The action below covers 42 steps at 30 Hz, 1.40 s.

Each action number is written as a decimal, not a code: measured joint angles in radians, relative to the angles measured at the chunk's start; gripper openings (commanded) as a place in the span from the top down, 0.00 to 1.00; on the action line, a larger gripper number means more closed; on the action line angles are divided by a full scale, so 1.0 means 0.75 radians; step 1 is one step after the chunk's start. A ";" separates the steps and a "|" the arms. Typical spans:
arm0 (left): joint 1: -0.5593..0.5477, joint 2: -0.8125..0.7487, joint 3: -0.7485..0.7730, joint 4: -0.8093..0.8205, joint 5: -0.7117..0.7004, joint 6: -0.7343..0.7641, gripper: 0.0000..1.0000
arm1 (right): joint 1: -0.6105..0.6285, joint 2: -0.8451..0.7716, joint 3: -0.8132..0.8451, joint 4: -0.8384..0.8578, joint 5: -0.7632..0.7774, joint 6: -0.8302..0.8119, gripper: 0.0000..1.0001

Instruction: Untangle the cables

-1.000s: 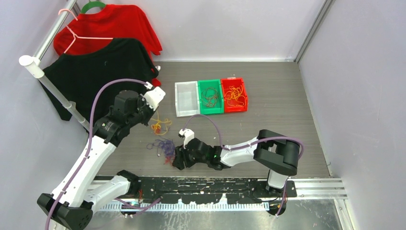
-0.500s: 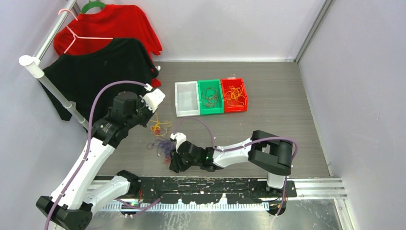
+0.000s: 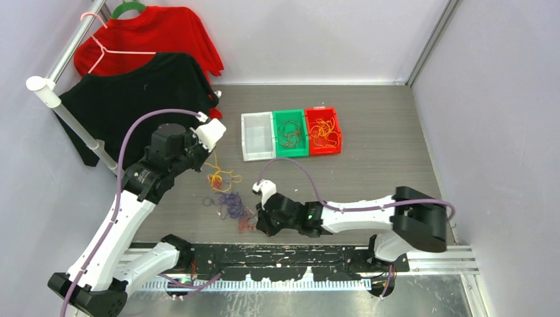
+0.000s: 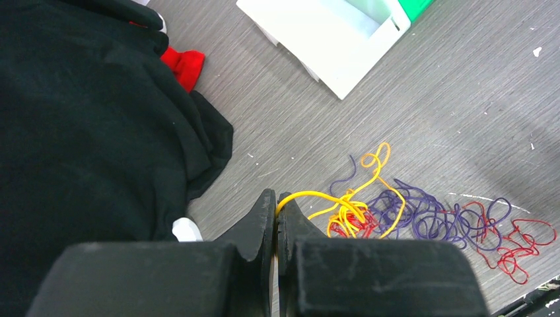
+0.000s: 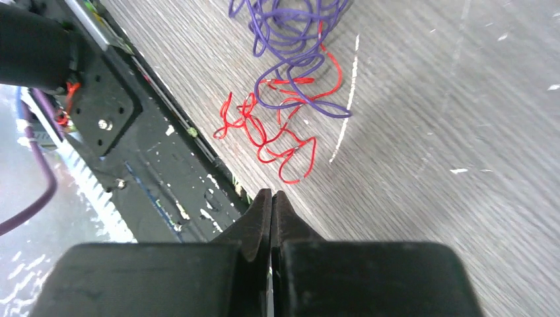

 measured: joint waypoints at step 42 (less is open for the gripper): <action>-0.006 0.215 -0.739 0.128 0.125 0.244 0.96 | -0.146 -0.211 -0.066 0.015 -0.001 -0.069 0.99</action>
